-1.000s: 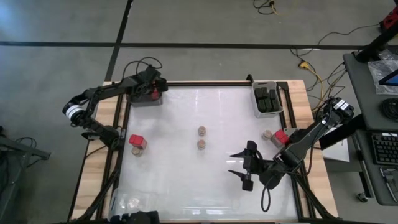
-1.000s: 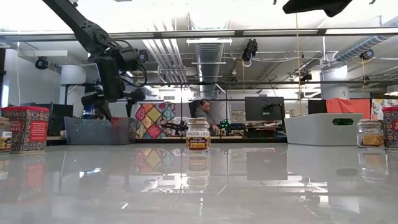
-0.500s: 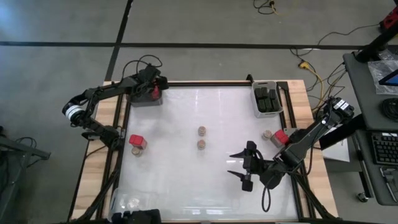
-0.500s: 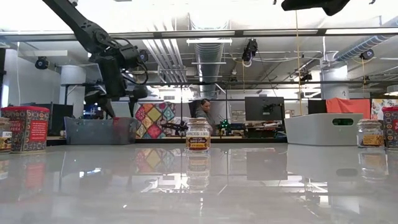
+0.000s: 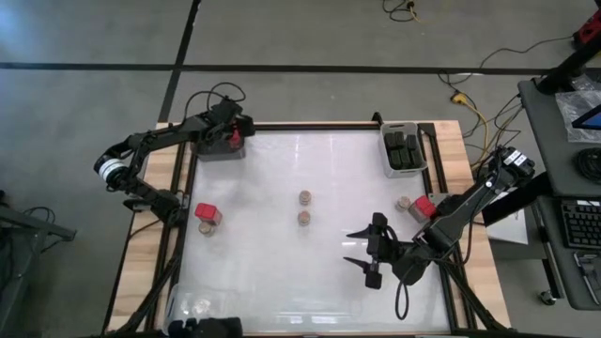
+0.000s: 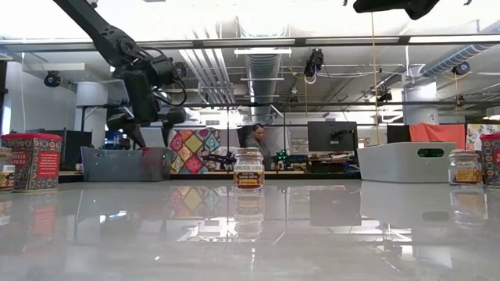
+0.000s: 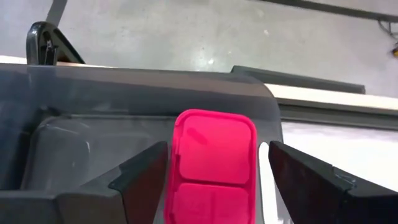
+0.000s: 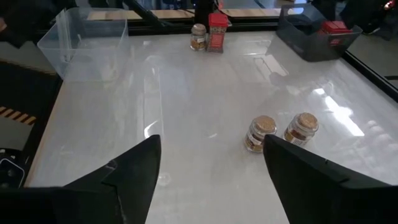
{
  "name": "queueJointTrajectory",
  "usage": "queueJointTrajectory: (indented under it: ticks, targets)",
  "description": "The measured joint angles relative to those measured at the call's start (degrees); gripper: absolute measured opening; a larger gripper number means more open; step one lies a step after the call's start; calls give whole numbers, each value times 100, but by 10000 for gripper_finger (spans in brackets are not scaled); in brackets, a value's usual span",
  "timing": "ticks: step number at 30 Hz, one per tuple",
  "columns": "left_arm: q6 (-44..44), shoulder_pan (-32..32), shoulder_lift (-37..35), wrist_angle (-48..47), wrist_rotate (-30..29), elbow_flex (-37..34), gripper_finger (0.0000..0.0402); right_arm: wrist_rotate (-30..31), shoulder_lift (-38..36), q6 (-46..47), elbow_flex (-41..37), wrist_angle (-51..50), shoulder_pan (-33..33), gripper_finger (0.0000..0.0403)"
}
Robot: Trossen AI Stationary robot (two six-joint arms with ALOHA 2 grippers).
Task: Sort spices by type
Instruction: Put the red seasoning can into the black bin
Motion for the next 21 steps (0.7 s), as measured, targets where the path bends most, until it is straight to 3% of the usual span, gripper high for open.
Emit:
queueJointTrajectory:
  ticks: [7,21]
  targets:
    - [67,0,0,-57,337,-1,264,0,0,-9,0,44,-2,275]
    - [568,-11,-184,-338,468,6,264,7,2,4,0,122,-2,275]
